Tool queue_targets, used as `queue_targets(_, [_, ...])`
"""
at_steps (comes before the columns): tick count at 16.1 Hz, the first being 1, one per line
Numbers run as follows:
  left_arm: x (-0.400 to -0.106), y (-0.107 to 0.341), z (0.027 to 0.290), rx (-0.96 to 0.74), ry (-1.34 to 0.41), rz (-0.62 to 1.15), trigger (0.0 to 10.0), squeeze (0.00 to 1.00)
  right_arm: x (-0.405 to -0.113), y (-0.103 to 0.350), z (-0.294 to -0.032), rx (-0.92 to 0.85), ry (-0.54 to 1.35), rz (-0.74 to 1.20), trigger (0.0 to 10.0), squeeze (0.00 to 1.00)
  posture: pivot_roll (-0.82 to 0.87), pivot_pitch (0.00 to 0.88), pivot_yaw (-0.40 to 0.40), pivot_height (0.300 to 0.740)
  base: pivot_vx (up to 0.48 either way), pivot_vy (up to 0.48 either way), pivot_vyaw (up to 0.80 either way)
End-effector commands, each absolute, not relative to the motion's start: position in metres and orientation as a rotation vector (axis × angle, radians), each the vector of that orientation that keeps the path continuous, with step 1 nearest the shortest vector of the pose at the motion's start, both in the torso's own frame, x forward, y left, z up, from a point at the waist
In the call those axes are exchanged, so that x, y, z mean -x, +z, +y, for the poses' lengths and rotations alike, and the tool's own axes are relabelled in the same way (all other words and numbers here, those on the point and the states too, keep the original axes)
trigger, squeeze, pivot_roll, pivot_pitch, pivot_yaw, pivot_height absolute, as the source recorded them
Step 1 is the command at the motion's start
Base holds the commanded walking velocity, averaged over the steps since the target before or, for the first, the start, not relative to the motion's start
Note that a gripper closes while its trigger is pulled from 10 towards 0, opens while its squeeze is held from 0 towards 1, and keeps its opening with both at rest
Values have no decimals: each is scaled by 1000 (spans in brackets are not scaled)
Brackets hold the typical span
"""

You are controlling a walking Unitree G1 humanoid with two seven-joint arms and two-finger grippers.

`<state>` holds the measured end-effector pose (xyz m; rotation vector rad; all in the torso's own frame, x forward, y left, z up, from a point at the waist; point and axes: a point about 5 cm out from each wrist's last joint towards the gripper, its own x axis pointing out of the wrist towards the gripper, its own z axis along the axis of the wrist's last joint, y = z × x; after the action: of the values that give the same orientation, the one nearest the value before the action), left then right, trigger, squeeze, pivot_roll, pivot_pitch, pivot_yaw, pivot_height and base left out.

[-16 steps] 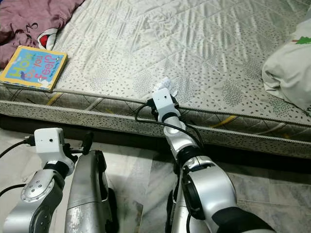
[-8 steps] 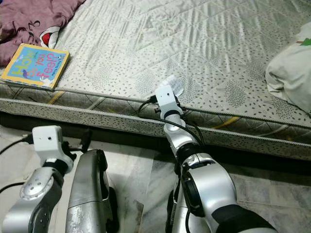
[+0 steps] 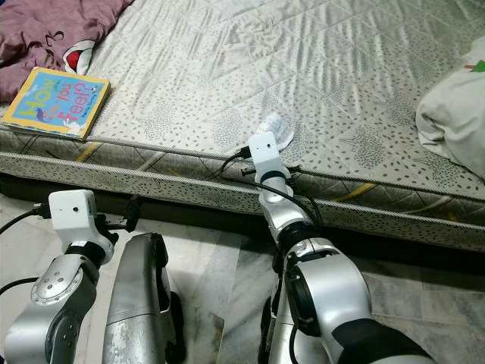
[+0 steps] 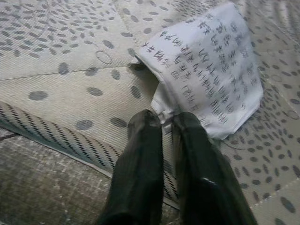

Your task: Clean up the room

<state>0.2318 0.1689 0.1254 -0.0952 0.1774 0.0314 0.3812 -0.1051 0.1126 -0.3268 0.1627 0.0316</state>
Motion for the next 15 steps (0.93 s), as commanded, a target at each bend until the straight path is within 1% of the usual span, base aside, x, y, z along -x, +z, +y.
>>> queue_targets(1, [-232,122,173,84,54,193,10000,0,-378,103,-114,327,-4,214,0,0,215,197,22,501,0,0,0])
queue_targets(7, [-242,123,171,82,41,180,10000,0,-377,102,-137,320,-62,206,0,0,194,162,33,501,0,0,0])
queue_targets(11, [-250,123,171,81,30,165,10000,0,-373,97,-158,302,-119,204,0,0,181,129,36,501,0,0,0])
queue_targets(14, [-252,123,171,79,26,157,10000,0,-369,95,-165,282,-96,172,0,0,175,109,36,501,0,0,0])
queue_targets(15, [-252,124,171,79,26,156,10000,0,-369,95,-165,278,-75,155,2549,1000,174,108,36,501,0,0,0])
